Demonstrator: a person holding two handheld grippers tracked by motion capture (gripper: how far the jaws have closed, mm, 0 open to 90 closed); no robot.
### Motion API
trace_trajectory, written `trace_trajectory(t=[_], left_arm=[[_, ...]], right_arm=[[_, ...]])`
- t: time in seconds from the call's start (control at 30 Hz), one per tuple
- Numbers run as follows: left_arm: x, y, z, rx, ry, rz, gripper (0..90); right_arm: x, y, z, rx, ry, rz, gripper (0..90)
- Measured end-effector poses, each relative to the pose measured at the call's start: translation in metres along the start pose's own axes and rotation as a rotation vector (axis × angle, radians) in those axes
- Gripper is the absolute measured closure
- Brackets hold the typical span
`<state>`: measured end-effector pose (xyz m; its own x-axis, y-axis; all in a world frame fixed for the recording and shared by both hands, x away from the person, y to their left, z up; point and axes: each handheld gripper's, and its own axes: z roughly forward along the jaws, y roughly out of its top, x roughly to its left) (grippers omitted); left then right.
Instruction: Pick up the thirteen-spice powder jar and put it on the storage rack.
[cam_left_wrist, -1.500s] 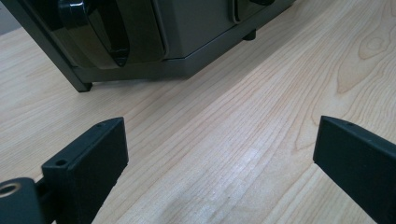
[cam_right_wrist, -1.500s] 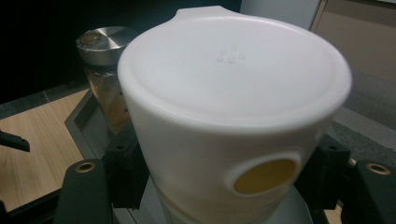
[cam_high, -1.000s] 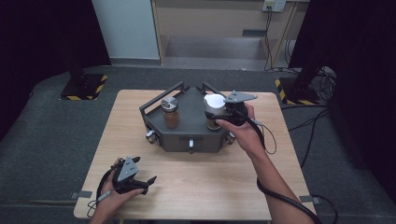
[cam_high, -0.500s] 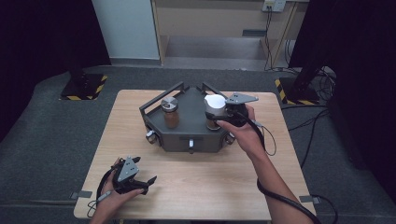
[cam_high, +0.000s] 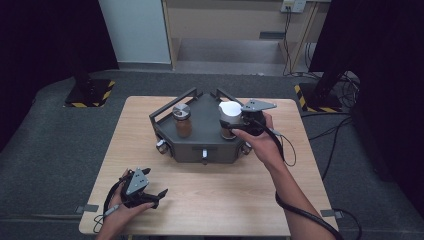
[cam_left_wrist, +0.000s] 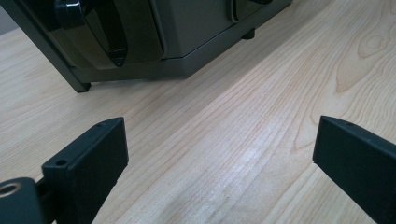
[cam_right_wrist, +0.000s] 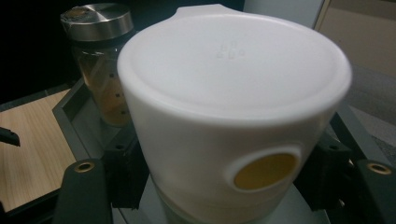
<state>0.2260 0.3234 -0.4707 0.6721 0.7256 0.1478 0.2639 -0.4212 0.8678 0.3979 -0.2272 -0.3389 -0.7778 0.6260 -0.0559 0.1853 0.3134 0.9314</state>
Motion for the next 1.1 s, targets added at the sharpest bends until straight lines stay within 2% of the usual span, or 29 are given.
trace_trajectory(t=[0.73, 0.93, 1.1], left_arm=[[-0.0011, 0.0008, -0.0005, 0.003, 0.004, 0.006, 2.7], [-0.0012, 0.0007, -0.0009, 0.002, 0.005, 0.006, 2.6], [-0.0017, 0.0011, -0.0008, 0.005, 0.007, 0.010, 2.6]], right_arm=[[0.0004, 0.0005, 0.0000, 0.001, -0.002, -0.006, 30.5], [-0.0014, 0.0017, -0.0015, -0.002, 0.010, -0.004, 23.6], [-0.0032, 0.0019, -0.0038, 0.004, 0.009, 0.018, 15.8]])
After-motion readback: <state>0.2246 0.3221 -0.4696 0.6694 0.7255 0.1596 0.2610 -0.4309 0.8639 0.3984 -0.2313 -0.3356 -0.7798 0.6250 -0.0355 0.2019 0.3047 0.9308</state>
